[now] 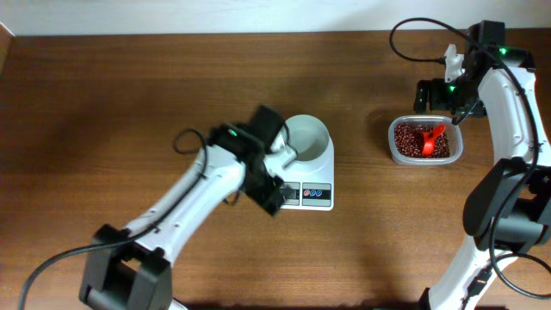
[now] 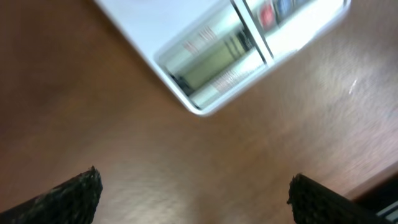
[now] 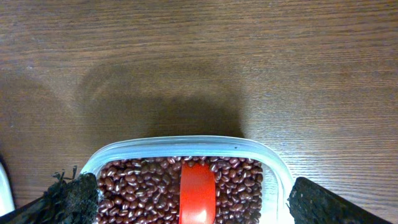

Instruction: Scoop item into bowl and weigh 50g on scale

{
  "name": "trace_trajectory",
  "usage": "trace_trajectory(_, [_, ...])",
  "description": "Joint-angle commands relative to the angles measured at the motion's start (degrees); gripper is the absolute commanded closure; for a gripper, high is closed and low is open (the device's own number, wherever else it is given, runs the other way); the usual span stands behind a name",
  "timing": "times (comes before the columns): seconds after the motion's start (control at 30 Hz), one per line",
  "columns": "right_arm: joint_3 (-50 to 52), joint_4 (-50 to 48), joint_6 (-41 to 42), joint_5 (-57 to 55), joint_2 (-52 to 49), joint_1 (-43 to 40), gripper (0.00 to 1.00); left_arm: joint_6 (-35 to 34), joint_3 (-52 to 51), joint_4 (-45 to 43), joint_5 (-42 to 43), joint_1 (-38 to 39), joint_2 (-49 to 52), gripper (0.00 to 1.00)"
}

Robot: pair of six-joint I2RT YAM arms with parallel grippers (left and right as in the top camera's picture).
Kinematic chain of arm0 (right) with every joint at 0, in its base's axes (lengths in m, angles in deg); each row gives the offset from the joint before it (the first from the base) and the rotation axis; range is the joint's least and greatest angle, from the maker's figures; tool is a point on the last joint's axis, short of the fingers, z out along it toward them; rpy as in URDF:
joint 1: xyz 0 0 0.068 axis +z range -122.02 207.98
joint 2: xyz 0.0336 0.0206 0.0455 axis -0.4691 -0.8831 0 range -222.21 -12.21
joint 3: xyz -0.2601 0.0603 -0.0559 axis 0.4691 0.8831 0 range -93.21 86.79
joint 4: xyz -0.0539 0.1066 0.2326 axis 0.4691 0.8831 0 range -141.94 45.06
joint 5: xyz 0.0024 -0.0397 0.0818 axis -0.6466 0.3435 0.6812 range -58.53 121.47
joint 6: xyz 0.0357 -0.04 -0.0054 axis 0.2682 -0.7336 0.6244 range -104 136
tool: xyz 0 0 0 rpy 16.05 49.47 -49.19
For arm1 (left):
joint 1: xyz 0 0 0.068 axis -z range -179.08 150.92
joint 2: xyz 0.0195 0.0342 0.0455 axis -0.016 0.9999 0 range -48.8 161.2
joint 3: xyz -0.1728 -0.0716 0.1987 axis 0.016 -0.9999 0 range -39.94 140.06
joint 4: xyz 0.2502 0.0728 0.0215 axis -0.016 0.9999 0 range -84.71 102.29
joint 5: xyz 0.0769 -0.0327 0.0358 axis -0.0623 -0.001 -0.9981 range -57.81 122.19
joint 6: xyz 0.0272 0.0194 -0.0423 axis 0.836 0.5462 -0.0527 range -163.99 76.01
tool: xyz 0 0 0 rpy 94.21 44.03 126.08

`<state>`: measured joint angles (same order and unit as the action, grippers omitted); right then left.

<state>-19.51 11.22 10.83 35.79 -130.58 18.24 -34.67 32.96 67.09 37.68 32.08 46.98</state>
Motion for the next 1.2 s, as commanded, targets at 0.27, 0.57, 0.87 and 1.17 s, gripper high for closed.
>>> trace_trajectory(0.27, [-1.01,0.02,-0.13,-0.09,-0.24,0.35,0.01,3.61,-14.21,-14.16,-3.21,3.98,-7.39,0.01])
trace_trajectory(0.57, [-1.01,0.02,-0.13,-0.09,-0.24,0.37,0.01,18.8,-15.87,-19.08,0.52,0.17,-2.49,0.01])
trace_trajectory(0.87, [-1.01,0.02,-0.13,-0.09,-0.24,0.37,0.01,19.37,-15.87,-18.27,0.79,0.2,3.96,0.01])
trace_trajectory(1.17, [-1.01,0.02,-0.13,-0.07,-0.24,0.37,0.01,19.5,-15.87,-18.29,0.72,0.17,3.96,0.01])
